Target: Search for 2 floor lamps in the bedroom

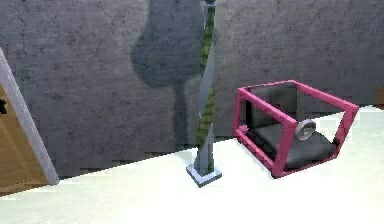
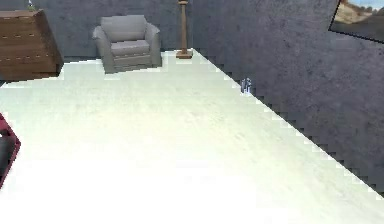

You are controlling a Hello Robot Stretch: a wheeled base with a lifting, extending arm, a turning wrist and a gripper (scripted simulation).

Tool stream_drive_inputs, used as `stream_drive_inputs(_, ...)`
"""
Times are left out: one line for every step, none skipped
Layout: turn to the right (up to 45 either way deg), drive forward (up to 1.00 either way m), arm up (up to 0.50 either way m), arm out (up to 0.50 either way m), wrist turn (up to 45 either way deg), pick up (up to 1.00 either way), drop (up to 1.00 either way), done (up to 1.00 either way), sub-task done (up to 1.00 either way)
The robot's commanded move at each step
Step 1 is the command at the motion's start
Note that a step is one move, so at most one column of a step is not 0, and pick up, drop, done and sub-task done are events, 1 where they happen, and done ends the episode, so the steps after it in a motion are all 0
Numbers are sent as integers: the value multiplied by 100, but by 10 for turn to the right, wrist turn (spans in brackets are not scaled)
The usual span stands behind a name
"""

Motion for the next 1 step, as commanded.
stream_drive_inputs(0,40,0,0,0,0,0,0,0)
